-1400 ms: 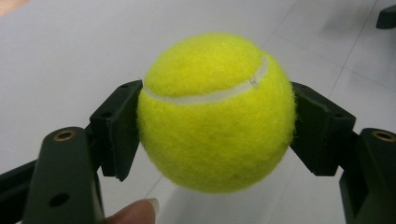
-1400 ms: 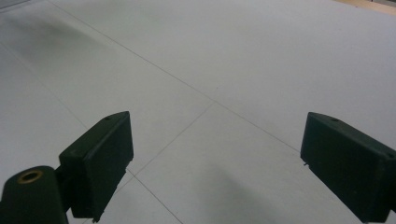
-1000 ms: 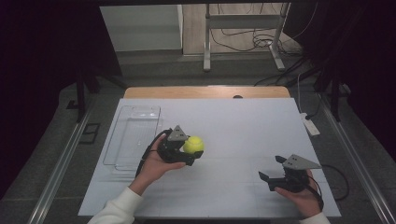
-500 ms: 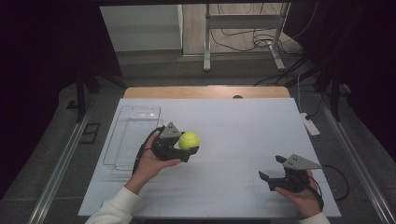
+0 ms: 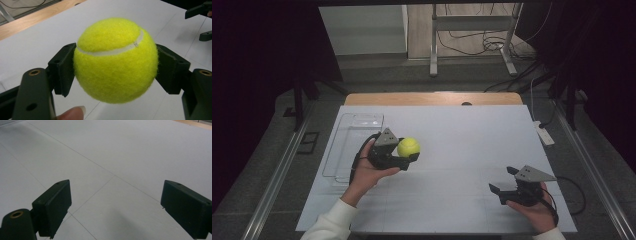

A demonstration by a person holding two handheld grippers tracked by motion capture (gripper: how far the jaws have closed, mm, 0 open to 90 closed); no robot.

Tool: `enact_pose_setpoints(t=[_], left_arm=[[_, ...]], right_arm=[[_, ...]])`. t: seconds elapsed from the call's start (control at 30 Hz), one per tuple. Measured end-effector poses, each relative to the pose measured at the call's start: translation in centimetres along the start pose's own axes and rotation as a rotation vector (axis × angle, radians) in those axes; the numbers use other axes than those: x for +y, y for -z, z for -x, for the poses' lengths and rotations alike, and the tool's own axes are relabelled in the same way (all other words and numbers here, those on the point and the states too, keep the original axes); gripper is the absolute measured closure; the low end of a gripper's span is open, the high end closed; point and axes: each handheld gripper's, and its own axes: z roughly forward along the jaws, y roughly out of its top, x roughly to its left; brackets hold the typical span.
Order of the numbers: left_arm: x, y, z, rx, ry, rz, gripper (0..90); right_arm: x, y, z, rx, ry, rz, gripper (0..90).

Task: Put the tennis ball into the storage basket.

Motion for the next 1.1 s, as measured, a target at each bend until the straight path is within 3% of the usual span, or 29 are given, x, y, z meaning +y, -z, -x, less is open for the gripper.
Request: enact_pose_setpoints(t=[1.1], left_arm=[[0.5, 2.4, -1.5, 0.042, 0.044, 0.072, 26.9]], right_arm=[[0.0, 0.0, 0.0, -0.002, -0.006, 0.001, 10.2]])
